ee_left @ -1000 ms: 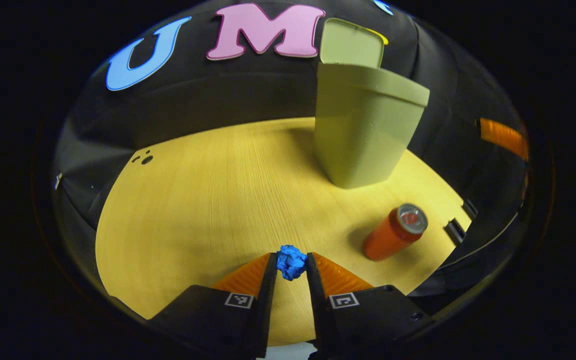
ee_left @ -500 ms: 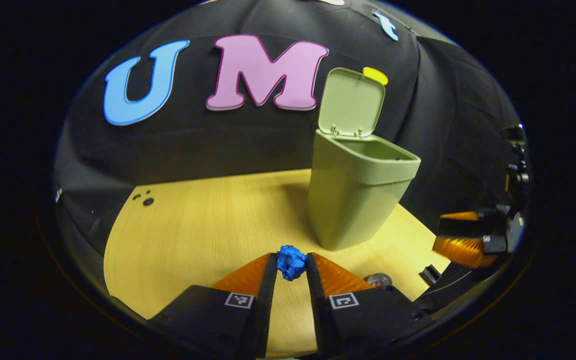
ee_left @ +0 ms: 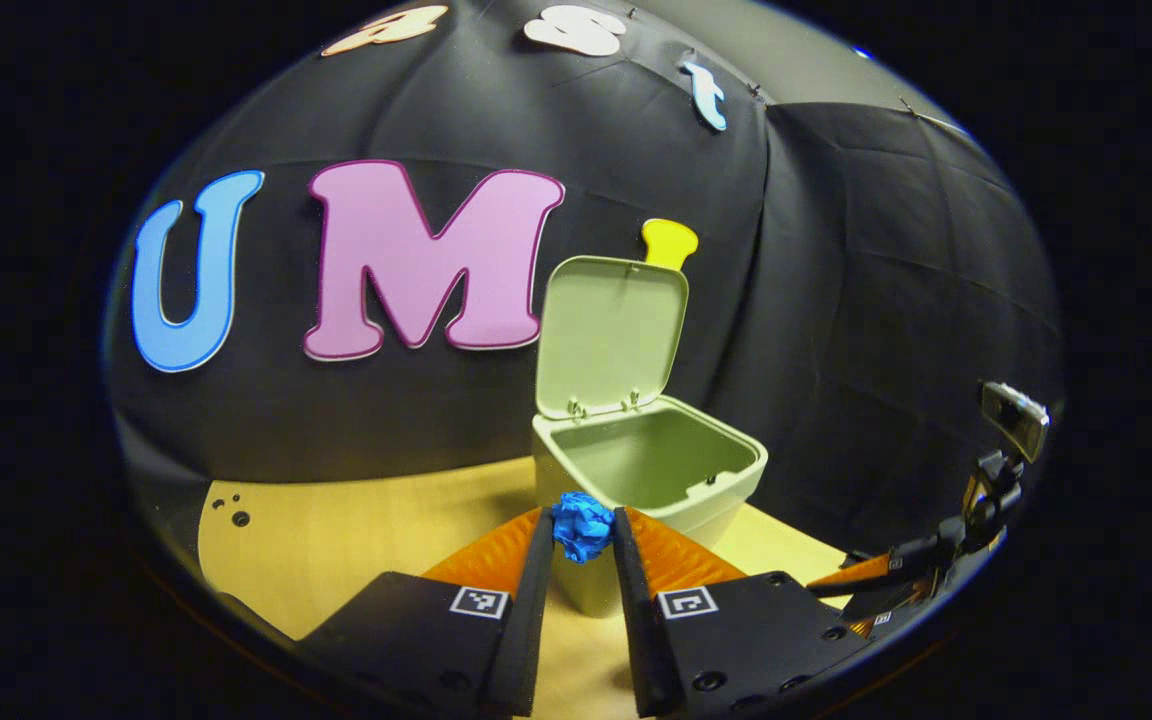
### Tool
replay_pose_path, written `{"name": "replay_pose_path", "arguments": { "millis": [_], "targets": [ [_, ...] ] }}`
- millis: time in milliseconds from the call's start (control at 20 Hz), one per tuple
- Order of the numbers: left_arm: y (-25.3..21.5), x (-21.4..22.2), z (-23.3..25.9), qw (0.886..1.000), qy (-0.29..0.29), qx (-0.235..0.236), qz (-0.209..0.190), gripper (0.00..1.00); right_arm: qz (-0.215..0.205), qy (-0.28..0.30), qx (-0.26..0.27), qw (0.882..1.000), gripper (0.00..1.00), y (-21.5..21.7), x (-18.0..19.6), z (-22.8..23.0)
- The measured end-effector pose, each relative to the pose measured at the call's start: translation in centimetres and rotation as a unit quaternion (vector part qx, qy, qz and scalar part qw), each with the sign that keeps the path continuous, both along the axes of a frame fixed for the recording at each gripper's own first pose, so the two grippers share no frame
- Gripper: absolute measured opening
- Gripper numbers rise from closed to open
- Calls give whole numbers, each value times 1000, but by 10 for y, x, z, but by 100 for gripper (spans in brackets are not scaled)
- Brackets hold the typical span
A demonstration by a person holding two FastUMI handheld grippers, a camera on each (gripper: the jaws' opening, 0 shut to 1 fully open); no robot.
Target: Press the lid of the desktop garbage bin to open it, pick up the crumpled paper on the desktop and throw it into the bin, then pick up the pop can on the desktop and drop it into the bin, and finally close the garbage bin lid.
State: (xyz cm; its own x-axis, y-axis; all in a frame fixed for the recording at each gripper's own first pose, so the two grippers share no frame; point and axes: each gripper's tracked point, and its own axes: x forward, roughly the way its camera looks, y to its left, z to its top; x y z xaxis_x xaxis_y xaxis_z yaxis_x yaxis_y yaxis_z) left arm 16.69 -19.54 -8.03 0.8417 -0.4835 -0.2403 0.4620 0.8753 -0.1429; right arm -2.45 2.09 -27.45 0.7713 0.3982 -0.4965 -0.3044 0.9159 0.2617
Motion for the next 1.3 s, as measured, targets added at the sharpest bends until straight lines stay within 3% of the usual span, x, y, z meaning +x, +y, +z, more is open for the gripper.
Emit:
{"name": "replay_pose_path", "arguments": {
  "millis": [300,350,400,750,850,1000,1100,1300],
  "targets": [
    [-41,37,20,999,-29,9,-36,40,-29,9,-5,1000,76,-20,-5,-3],
    [-48,41,19,999,-31,12,-41,36,-32,10,-7,999,76,-23,-7,-3],
    [-54,45,16,998,-29,14,-45,40,-36,11,-10,999,76,-26,-7,-4],
    [-78,56,-7,998,1,11,-58,42,-62,17,-26,998,76,-49,-13,-6],
    [-78,55,-6,998,4,5,-55,55,-66,20,-25,997,76,-51,-16,-7],
    [-74,53,-7,999,5,8,-47,82,-65,23,-22,997,76,-49,-19,-7],
    [-65,52,-7,999,0,18,-33,89,-54,26,-13,998,77,-42,-23,-5],
    [-38,39,-3,1000,-8,23,7,91,-31,37,12,999,86,-21,-33,-2]
  ]
}}
